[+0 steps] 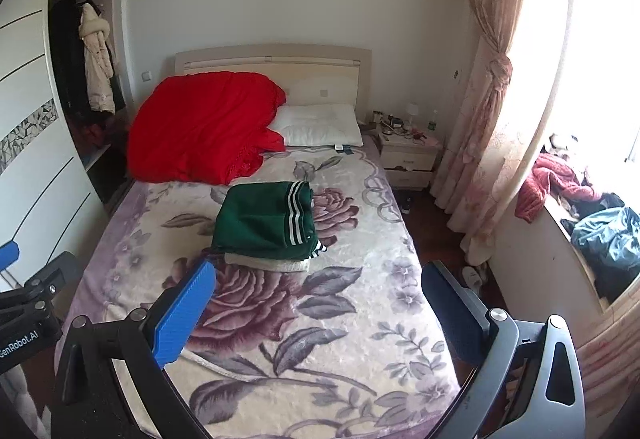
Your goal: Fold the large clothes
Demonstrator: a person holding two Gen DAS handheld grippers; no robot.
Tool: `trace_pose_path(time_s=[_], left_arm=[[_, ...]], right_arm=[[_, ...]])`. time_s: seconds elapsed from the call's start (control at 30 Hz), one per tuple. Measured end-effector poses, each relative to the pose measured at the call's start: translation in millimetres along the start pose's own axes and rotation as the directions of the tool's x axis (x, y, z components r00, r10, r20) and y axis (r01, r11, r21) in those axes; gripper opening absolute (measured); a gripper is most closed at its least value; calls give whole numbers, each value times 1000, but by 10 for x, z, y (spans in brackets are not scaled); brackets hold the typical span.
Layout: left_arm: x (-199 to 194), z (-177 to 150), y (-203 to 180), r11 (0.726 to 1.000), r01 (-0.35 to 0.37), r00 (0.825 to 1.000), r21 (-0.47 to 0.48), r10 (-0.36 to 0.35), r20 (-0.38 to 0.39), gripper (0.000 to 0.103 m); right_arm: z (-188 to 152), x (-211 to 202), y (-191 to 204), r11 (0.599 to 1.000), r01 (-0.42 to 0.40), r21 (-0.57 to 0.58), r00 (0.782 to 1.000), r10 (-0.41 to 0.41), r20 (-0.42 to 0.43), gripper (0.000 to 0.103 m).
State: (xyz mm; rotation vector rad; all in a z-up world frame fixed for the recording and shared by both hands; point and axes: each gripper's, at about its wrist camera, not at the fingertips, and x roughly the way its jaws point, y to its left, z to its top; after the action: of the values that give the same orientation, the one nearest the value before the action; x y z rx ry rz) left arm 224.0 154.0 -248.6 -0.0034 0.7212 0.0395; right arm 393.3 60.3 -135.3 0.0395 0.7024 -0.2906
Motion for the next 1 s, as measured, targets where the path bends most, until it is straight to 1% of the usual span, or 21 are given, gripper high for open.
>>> trace_pose_path(time_s=[0.13,0.27,0.47,0.7,1.0], left_arm=[[-83,39,6,1000,9,1000,-5,-9,-2,103],[-140,60,-7,1000,-6,1000,5,6,12,103],[-184,69,13,1000,-13,1000,-8,13,26,103],[-213,65,-6,1000,-7,1000,-13,7,31,103],[-250,73,-9,1000,-1,999,-10,1,36,103]], right_arm=[[95,-117,15,1000,-6,-19,1000,6,19,103],[179,-195,34,999,-30,-33,999,31,28,103],[240,-309,63,999,-21,-49,998,24,58,103],[297,-305,44,998,-36,-49,997,39,60,103],[292,-316,62,998,-40,-48,997,43,62,103]])
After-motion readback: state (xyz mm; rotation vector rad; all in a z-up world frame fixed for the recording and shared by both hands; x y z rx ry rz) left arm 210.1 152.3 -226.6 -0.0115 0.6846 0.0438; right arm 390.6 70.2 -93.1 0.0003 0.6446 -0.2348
